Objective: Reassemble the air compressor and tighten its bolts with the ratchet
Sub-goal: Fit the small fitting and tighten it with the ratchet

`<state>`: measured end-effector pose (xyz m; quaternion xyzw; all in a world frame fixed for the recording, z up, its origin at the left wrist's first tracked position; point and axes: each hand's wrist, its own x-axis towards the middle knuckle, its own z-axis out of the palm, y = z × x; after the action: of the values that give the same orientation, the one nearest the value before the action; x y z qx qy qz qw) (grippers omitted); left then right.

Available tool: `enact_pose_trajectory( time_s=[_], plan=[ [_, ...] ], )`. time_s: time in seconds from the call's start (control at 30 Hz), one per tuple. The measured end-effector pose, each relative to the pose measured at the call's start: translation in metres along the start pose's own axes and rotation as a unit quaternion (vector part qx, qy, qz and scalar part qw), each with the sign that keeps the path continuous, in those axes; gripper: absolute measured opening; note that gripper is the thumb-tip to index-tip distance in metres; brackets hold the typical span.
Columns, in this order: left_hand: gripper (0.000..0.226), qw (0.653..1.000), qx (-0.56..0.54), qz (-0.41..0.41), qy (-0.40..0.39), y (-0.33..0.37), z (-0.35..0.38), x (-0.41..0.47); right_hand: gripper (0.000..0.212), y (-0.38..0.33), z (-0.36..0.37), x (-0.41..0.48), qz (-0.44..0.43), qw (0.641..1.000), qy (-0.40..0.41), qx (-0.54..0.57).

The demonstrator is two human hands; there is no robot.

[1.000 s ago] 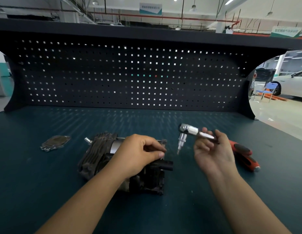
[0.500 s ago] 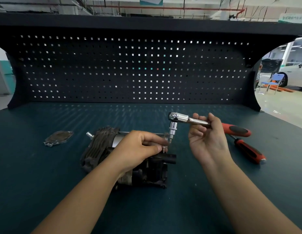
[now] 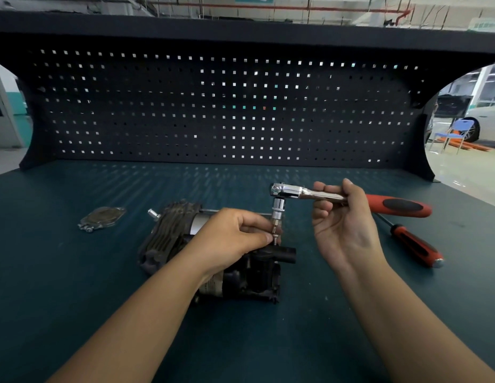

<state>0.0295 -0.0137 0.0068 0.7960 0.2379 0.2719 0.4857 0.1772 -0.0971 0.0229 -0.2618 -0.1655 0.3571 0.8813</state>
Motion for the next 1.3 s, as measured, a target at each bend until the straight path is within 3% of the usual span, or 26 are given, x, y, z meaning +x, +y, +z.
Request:
enact_pose_trajectory(
  time_s=[0.33, 0.6, 0.87, 1.07, 1.3],
  plan=[
    [0.024, 1.000, -0.011, -0.006, 0.003, 0.000, -0.001, 0.000, 0.036, -0.003, 0.000, -0.002, -0.018, 1.000, 0.001, -0.022],
    [0.016, 1.000, -0.013, -0.012, 0.010, 0.002, 0.001, -0.002, 0.034, -0.001, 0.000, -0.005, -0.028, 0.999, -0.009, -0.034],
    [0.014, 1.000, -0.001, -0.011, 0.013, 0.000, 0.001, -0.001, 0.035, 0.002, -0.001, -0.013, -0.124, 0.985, -0.035, -0.111],
    [0.015, 1.000, 0.003, -0.007, 0.015, 0.000, 0.002, -0.001, 0.029, 0.006, 0.001, -0.026, -0.253, 0.939, -0.126, -0.198],
    [0.017, 1.000, -0.005, 0.011, -0.006, 0.002, 0.001, -0.003, 0.024, 0.013, 0.003, -0.035, -0.431, 0.818, -0.191, -0.329]
  ],
)
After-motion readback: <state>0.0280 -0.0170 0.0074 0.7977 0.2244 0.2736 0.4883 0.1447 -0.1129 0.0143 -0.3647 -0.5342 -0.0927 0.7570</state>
